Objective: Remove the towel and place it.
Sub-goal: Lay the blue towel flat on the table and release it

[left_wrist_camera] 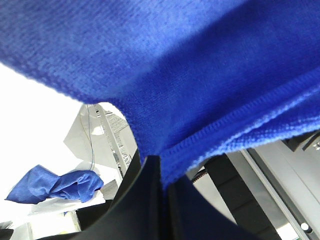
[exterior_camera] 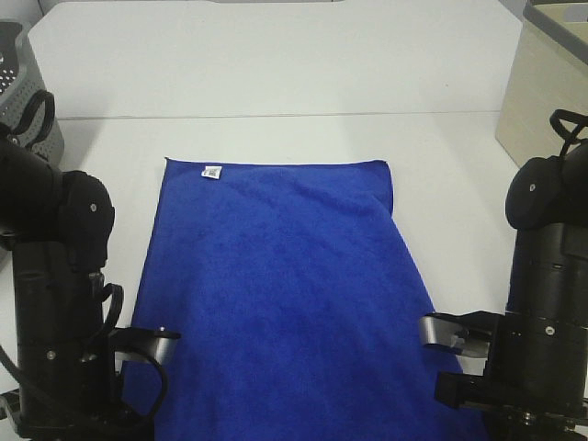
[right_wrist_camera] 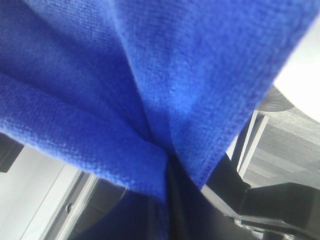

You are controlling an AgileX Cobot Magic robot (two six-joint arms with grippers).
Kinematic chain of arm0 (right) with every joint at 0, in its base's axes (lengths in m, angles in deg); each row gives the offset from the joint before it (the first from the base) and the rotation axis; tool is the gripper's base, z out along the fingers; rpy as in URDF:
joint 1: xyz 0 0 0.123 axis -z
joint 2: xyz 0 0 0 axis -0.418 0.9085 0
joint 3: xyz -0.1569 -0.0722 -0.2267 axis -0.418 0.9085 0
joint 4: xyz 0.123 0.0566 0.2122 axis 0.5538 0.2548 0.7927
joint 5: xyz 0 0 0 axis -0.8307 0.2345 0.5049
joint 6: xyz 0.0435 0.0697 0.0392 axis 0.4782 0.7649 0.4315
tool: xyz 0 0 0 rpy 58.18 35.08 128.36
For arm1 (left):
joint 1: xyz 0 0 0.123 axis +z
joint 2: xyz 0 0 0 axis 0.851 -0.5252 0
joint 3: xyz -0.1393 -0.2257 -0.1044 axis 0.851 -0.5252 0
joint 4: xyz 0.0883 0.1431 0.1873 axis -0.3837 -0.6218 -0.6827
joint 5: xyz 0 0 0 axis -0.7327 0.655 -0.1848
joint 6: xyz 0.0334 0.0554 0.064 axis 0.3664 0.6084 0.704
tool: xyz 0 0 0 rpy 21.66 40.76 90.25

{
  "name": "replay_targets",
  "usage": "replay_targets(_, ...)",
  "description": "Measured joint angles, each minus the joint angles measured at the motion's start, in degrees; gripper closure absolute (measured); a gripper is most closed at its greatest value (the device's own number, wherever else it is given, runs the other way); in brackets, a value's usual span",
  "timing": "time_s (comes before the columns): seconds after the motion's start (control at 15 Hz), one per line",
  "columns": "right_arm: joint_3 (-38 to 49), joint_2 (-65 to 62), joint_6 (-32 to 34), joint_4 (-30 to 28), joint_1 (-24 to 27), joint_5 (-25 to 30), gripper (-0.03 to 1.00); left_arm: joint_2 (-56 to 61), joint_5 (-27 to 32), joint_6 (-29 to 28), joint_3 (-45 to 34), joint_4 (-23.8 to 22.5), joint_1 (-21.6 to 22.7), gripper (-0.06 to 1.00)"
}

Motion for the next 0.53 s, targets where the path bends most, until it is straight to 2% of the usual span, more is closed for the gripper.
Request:
replay_targets(0.27, 0.0, 0.0, 0.0, -1.15, 0.11, 0.0, 0.89, 0.0, 0.69, -0.23, 0.0, -1.78, 0.0, 0.93)
replay_targets(0.4, 0.0, 0.0, 0.06, -2.29, 0.17, 0.06, 0.82, 0.0, 1.09, -0.29, 0.0, -1.78, 0.0, 0.83)
replay_targets(0.53, 0.0, 0.0, 0.06, -3.84, 0.29, 0.11, 0.73, 0.0, 1.49, -0.46, -0.06, -1.72, 0.0, 0.66)
